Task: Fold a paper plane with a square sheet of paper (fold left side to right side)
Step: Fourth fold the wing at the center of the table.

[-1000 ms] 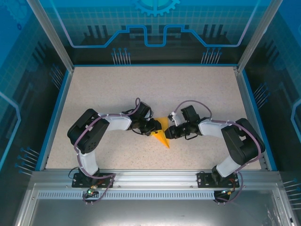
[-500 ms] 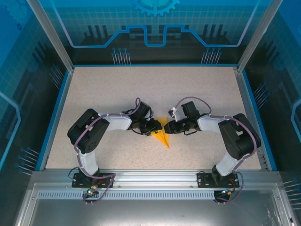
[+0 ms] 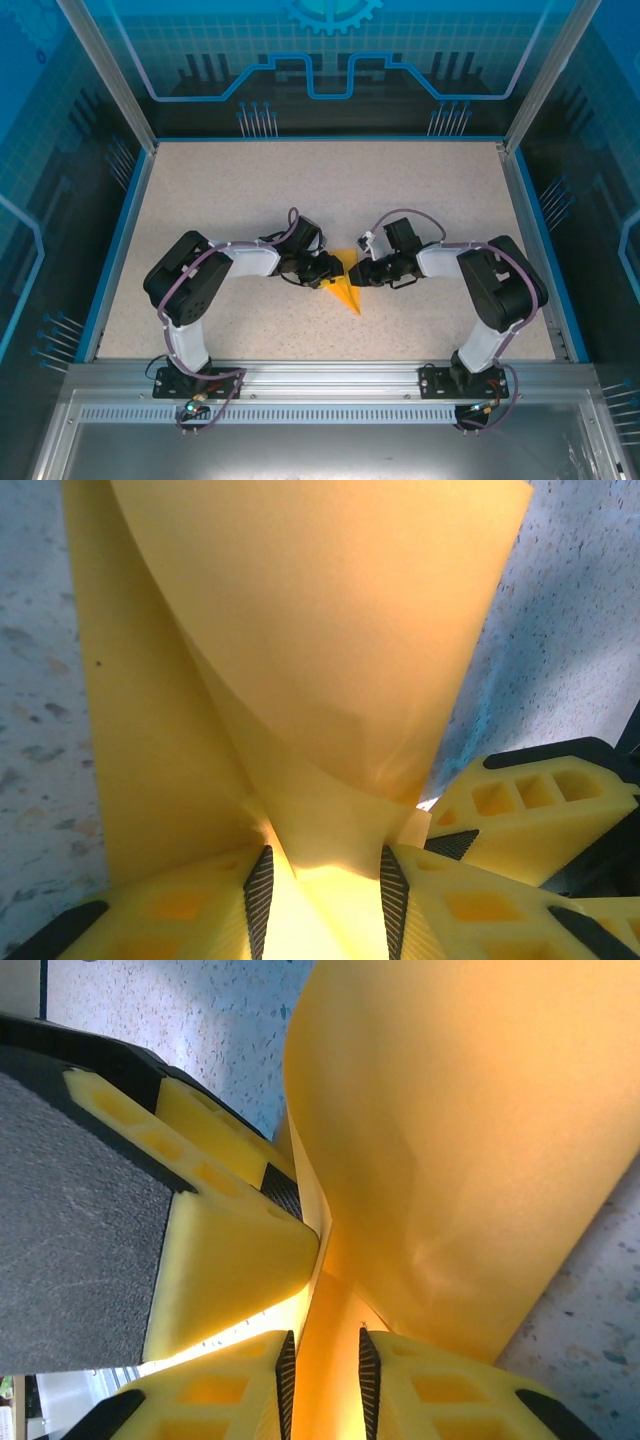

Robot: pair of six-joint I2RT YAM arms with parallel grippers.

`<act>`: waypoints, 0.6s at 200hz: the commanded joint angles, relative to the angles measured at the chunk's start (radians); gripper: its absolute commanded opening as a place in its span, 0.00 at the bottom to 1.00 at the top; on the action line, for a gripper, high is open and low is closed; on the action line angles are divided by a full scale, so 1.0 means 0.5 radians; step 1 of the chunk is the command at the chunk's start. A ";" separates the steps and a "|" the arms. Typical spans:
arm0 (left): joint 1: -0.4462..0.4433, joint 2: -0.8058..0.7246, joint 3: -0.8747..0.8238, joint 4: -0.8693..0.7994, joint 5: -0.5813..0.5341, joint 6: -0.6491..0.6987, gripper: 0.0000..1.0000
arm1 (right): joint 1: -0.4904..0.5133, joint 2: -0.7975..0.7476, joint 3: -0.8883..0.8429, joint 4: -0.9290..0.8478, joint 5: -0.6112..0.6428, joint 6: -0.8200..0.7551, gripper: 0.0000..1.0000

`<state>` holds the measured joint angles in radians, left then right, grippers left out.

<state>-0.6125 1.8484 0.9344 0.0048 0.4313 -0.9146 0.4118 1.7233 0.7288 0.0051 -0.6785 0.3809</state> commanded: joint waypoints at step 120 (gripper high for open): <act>-0.011 0.049 0.009 -0.131 -0.071 0.037 0.36 | 0.014 0.058 -0.003 0.066 -0.094 0.093 0.21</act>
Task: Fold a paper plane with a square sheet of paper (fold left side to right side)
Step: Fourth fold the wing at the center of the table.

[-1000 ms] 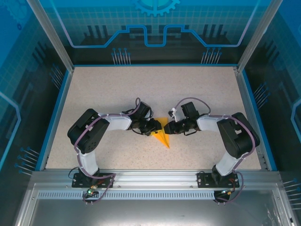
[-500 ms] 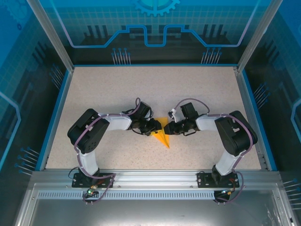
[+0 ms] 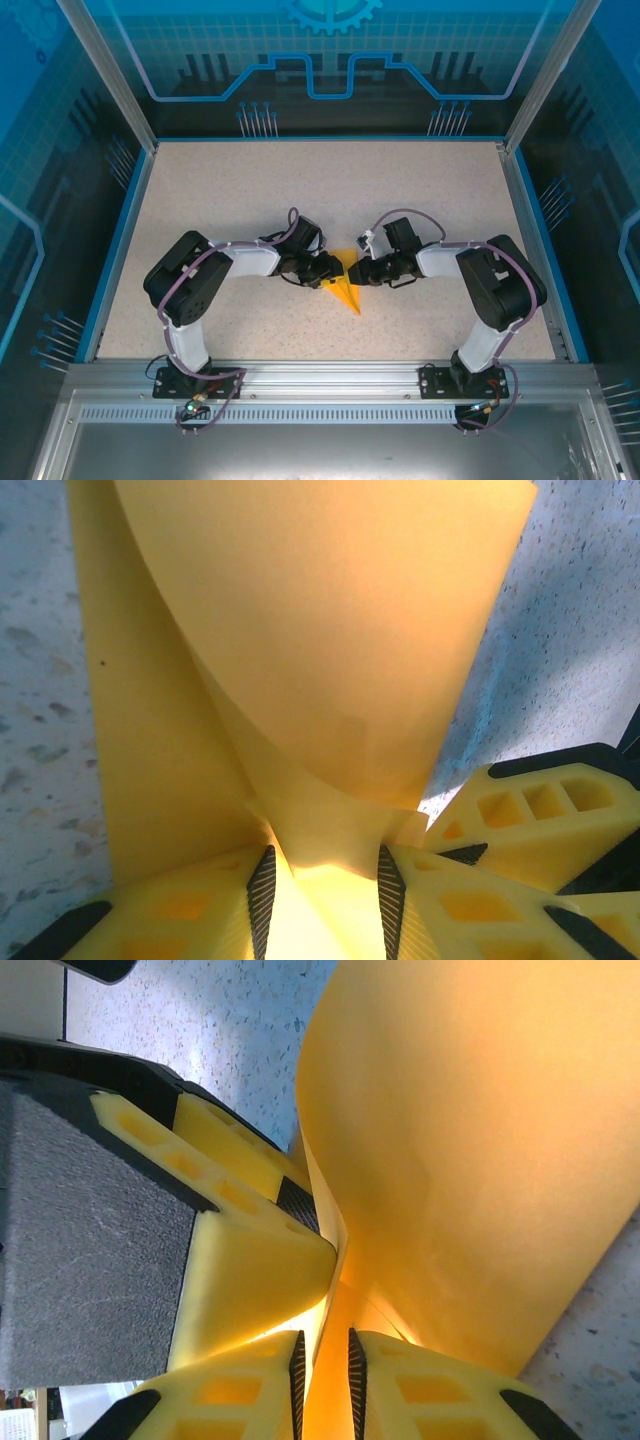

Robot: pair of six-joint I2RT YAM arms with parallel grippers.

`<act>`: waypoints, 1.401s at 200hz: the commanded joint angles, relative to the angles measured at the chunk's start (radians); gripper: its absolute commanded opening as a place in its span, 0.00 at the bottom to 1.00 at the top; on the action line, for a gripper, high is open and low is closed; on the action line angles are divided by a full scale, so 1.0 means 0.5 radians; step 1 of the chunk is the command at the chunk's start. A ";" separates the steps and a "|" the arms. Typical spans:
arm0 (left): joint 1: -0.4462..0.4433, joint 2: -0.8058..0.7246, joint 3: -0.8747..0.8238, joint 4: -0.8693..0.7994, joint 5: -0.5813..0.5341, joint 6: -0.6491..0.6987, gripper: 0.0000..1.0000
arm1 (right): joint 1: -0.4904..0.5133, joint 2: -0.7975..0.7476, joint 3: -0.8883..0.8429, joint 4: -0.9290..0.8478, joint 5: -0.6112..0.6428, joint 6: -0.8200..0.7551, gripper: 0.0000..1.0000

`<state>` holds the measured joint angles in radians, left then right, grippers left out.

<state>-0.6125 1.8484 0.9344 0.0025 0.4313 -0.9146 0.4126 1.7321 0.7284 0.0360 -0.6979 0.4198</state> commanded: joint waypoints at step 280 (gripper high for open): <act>-0.006 0.008 0.000 -0.161 -0.089 0.059 0.41 | -0.089 -0.067 -0.034 -0.235 0.159 -0.101 0.00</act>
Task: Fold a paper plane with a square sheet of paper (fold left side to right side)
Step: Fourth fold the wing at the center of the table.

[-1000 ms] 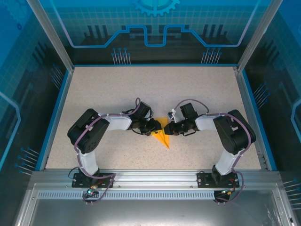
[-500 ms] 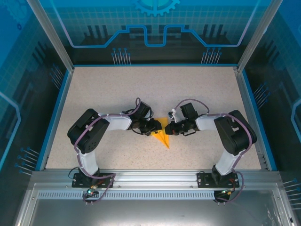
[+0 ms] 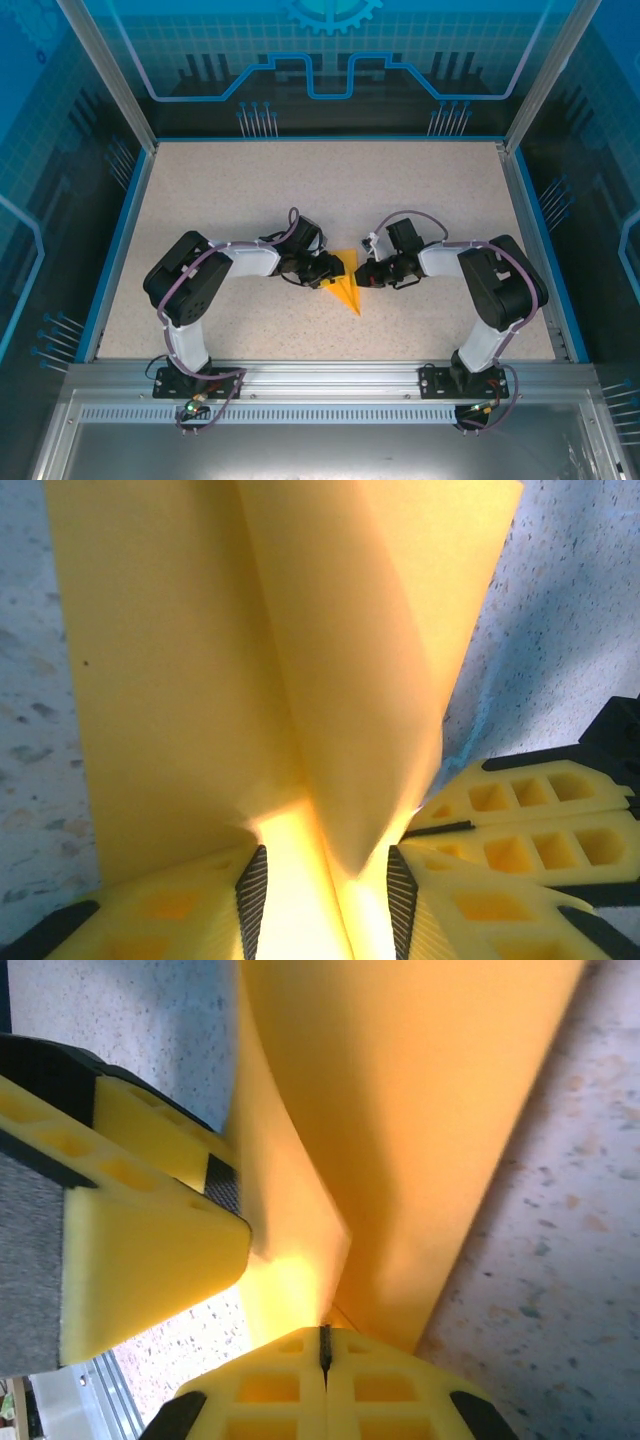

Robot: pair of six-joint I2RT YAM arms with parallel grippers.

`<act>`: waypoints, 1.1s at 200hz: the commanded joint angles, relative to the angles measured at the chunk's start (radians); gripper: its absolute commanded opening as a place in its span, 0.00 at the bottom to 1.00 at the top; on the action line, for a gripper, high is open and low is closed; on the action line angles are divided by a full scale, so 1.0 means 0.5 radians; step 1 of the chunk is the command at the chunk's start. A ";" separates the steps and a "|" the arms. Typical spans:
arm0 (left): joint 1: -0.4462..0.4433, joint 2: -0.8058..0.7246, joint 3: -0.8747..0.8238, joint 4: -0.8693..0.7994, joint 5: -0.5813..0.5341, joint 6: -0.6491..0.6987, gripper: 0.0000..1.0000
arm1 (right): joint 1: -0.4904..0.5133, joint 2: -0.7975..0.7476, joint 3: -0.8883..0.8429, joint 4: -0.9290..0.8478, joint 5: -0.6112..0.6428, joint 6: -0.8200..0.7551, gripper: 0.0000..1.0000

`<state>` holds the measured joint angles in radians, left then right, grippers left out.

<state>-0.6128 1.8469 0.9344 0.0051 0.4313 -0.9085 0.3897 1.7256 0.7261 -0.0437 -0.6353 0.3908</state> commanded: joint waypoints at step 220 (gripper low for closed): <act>-0.007 0.022 0.002 -0.170 -0.089 0.046 0.41 | -0.010 0.012 -0.040 0.263 -0.282 0.120 0.19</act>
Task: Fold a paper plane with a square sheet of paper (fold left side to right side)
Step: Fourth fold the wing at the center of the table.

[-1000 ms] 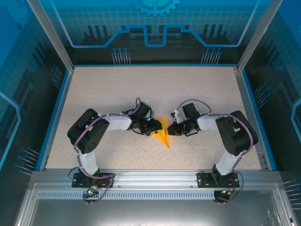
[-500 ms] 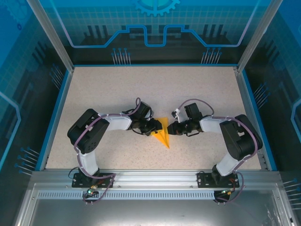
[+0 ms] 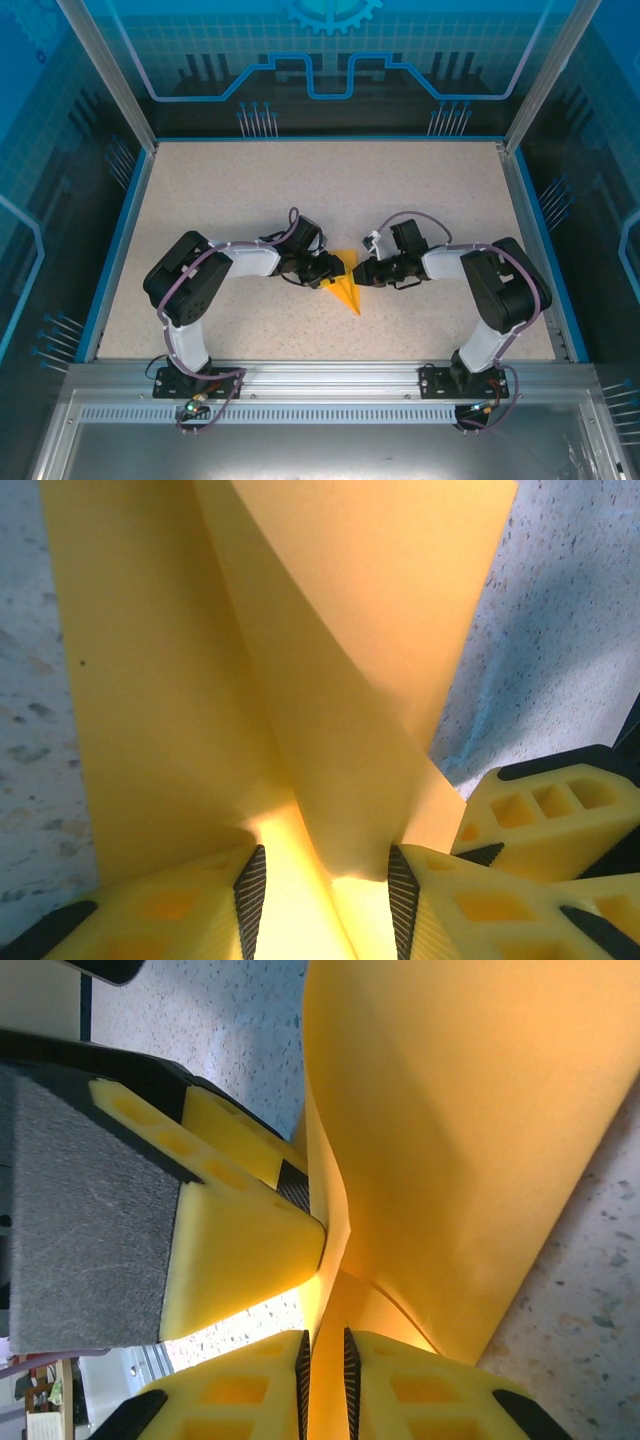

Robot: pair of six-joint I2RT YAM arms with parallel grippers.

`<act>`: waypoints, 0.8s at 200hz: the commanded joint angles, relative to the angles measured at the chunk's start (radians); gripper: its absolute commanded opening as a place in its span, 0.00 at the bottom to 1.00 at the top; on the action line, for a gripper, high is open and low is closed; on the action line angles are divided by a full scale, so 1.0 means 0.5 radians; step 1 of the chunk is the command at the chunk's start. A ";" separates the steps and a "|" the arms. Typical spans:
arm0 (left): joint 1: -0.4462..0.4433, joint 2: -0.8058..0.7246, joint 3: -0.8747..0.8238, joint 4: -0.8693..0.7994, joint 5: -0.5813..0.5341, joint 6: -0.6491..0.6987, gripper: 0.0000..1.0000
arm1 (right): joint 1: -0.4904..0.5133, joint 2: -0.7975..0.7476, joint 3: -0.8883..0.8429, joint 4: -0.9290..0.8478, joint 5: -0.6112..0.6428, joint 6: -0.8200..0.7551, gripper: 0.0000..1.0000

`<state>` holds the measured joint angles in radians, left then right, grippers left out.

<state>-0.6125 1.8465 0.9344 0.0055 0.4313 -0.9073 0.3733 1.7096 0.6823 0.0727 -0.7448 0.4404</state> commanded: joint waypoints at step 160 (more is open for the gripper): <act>-0.006 0.028 0.015 -0.178 -0.086 0.045 0.40 | 0.064 0.109 0.097 0.042 -0.041 0.061 0.11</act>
<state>-0.6125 1.8469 0.9363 0.0010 0.4274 -0.9073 0.3943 1.7447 0.7101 0.0917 -0.7490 0.4683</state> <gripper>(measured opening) 0.404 0.155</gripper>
